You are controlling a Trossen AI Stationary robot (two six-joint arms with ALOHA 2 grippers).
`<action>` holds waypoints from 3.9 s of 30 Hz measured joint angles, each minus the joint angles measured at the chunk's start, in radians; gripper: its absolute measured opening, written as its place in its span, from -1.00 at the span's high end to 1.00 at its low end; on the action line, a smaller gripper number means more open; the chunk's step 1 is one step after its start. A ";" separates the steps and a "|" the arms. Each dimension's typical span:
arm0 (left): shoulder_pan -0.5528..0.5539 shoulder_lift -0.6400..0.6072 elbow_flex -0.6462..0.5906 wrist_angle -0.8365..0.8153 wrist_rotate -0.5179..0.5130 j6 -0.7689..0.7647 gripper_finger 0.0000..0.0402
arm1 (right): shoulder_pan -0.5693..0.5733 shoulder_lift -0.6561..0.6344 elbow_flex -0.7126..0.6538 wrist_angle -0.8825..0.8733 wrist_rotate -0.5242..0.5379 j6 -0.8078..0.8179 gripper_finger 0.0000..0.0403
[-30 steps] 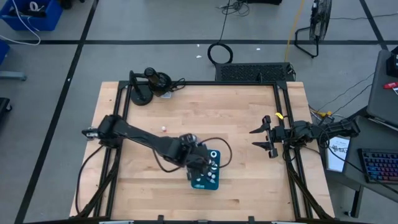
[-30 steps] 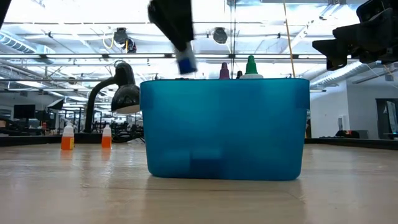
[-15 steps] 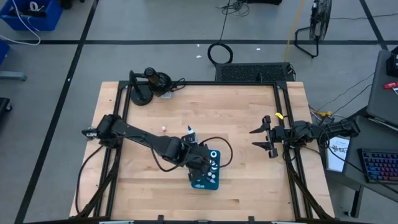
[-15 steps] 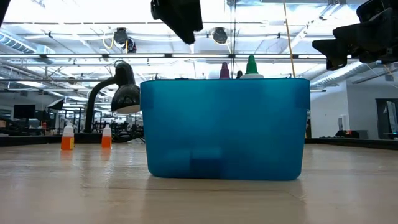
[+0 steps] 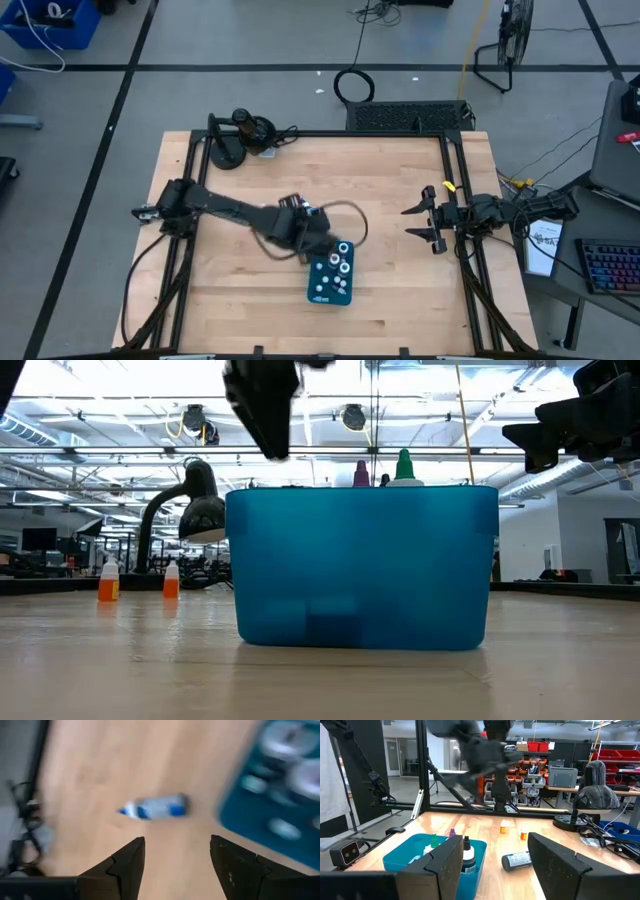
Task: Pick & Place food coloring
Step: Put the orange small food coloring bottle into the blue bin
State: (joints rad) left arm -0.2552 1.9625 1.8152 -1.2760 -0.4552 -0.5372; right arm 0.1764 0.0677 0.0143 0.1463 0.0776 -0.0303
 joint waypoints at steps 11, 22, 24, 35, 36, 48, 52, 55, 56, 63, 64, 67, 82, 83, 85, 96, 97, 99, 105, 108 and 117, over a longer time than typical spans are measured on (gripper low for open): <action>0.376 -0.067 -0.313 0.263 0.244 0.071 -0.12 | 0.000 0.000 0.000 0.001 0.000 0.000 -0.05; 0.504 -0.487 -0.795 0.563 0.377 -0.050 -0.12 | 0.000 0.000 0.000 0.002 0.000 0.000 -0.05; 0.502 -0.543 -0.865 0.573 0.381 -0.095 -0.12 | 0.000 0.000 0.000 0.002 0.000 0.000 -0.05; 0.481 -0.580 -1.045 0.596 0.352 -0.223 -0.12 | 0.000 0.000 0.000 0.003 0.000 0.000 -0.05; 0.477 -0.580 -1.051 0.602 0.347 -0.226 -0.12 | 0.000 0.000 0.000 0.005 0.000 0.000 -0.05; 0.455 -0.581 -1.091 0.707 0.360 -0.237 -0.12 | 0.000 0.000 0.000 0.000 0.000 0.000 -0.05; 0.454 -0.581 -1.099 0.706 0.358 -0.244 -0.12 | 0.000 0.000 0.000 0.000 0.000 0.000 -0.05; 0.455 -0.581 -1.100 0.704 0.351 -0.245 -0.12 | 0.000 0.000 0.000 0.000 0.000 0.000 -0.05; 0.455 -0.581 -1.100 0.705 0.350 -0.247 -0.12 | 0.000 0.000 0.000 0.000 0.000 0.000 -0.05; 0.455 -0.581 -1.100 0.704 0.332 -0.249 -0.12 | 0.000 0.000 0.000 0.000 0.000 0.000 -0.05; 0.455 -0.581 -1.100 0.704 0.332 -0.249 -0.12 | 0.000 0.000 0.000 0.000 0.000 0.000 -0.05; 0.455 -0.576 -1.100 0.704 0.331 -0.249 -0.12 | 0.000 0.000 0.000 0.000 0.000 0.000 -0.05; 0.457 -0.511 -1.100 0.699 0.332 -0.244 -0.12 | 0.000 0.000 0.000 0.000 0.000 0.000 -0.05; 0.457 -0.500 -1.100 0.700 0.332 -0.243 -0.12 | 0.000 0.000 0.000 0.000 0.000 0.000 -0.05; 0.457 -0.491 -1.100 0.710 0.333 -0.237 -0.12 | 0.000 0.000 0.000 0.000 0.000 0.000 -0.05; 0.458 -0.487 -1.100 0.738 0.342 -0.212 -0.12 | 0.000 0.000 0.000 0.004 0.000 0.000 -0.05; 0.458 -0.487 -1.100 0.737 0.342 -0.212 -0.10 | 0.000 0.000 0.000 0.003 0.000 0.000 -0.05; 0.458 -0.487 -1.100 0.738 0.342 -0.210 -0.03 | 0.000 0.000 0.000 0.003 0.000 0.000 -0.05; 0.458 -0.487 -1.100 0.757 0.359 -0.198 0.46 | 0.000 0.000 0.000 0.003 0.000 0.000 -0.05; 0.458 -0.489 -1.099 0.759 0.363 -0.193 0.67 | 0.000 0.000 0.000 0.003 0.000 0.000 -0.05; 0.389 -0.492 -1.031 0.746 0.427 -0.176 0.67 | 0.000 0.000 0.000 0.003 0.000 0.000 -0.05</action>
State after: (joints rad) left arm 0.1337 1.4700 0.7839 -0.5301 -0.0283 -0.7134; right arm 0.1764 0.0677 0.0143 0.1493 0.0776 -0.0301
